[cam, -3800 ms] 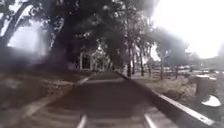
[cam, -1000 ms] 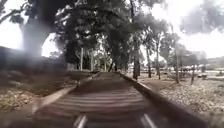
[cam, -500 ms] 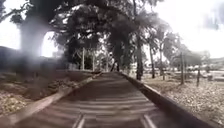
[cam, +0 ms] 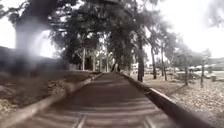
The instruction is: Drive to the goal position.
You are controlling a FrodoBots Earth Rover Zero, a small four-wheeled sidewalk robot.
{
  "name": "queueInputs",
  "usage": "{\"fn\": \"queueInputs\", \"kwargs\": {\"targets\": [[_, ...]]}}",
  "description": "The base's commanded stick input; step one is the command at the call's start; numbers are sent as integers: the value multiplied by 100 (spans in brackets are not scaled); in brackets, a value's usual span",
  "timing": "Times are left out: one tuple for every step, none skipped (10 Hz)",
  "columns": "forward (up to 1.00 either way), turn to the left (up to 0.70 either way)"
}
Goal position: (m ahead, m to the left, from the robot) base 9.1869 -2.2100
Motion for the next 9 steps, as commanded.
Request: {"fn": "queueInputs", "kwargs": {"targets": [[85, 0], [85, 0], [85, 0], [85, 0], [85, 0], [85, 0], [85, 0], [85, 0], [85, 0]]}}
